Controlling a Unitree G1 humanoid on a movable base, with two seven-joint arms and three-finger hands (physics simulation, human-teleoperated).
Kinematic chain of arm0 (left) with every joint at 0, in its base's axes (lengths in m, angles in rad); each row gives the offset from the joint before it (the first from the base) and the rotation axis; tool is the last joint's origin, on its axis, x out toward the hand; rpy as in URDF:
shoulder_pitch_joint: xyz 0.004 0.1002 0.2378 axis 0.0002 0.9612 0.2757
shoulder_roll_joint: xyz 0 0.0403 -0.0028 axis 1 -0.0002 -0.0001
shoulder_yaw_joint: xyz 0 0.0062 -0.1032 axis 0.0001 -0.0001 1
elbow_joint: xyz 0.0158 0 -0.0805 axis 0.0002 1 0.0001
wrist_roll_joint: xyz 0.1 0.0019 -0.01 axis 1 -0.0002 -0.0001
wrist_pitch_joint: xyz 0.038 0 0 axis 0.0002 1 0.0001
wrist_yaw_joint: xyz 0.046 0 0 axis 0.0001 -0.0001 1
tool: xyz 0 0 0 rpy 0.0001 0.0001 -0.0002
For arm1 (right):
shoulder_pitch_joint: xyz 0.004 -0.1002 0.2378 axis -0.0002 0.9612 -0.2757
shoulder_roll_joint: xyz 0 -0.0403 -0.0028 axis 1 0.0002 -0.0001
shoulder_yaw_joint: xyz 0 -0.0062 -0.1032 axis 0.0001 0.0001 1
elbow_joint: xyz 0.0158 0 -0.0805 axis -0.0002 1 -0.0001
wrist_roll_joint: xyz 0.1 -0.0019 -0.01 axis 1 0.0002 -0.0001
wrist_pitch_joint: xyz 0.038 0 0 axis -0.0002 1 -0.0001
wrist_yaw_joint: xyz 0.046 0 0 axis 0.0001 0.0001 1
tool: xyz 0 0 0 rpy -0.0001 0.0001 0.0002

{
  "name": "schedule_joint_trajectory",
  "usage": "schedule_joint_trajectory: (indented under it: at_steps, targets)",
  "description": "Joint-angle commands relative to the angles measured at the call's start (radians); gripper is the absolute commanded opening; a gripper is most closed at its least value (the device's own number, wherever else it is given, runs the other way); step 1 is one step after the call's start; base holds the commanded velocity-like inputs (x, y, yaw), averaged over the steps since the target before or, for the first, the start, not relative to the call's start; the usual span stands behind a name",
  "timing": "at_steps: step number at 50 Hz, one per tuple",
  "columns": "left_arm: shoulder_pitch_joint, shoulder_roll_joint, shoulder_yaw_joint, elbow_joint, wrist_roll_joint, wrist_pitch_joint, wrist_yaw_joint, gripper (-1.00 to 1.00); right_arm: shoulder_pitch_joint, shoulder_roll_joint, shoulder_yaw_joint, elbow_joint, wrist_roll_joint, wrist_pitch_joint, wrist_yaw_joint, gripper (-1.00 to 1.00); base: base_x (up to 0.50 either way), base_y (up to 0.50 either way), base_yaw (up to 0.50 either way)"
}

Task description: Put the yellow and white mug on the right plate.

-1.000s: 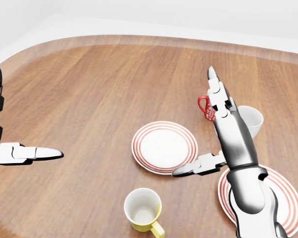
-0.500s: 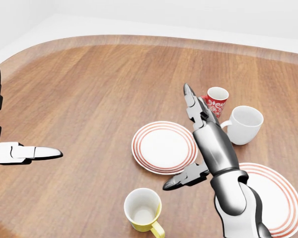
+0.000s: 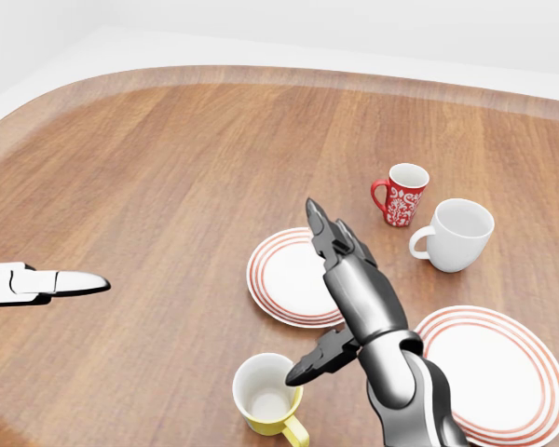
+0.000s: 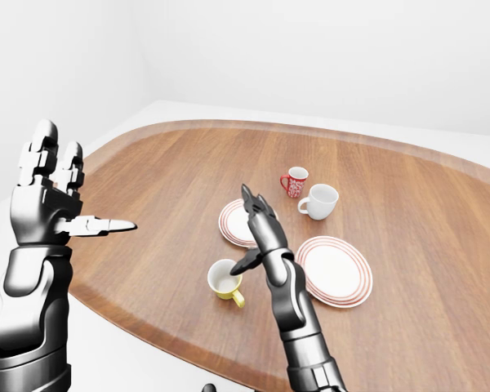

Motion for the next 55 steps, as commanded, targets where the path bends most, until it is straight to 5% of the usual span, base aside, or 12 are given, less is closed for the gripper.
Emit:
schedule_joint_trajectory:
  at_steps: [1, 22, 35, 55]
  targets:
    - [-0.001, 0.002, 0.002, 0.0, -0.003, 0.0, 0.002, 1.0, 0.008, 0.018, 0.025, 0.053, -0.031, -0.001, -0.012, 1.0, 0.0, 0.0, 0.0]
    - [-0.003, 0.006, 0.007, -0.007, -0.008, 0.0, 0.002, 1.0, -0.019, 0.051, 0.055, 0.176, -0.062, -0.036, -0.082, 1.0, 0.0, 0.0, 0.0]
    - [-0.002, 0.009, 0.013, -0.019, -0.015, 0.0, 0.003, 1.0, -0.07, 0.065, 0.062, 0.352, -0.098, -0.097, -0.177, 1.0, 0.0, 0.0, 0.0]
    - [-0.003, 0.009, 0.012, -0.016, -0.015, 0.0, 0.003, 1.0, -0.027, 0.072, 0.085, 0.342, -0.122, -0.127, -0.151, 1.0, 0.0, 0.0, 0.0]
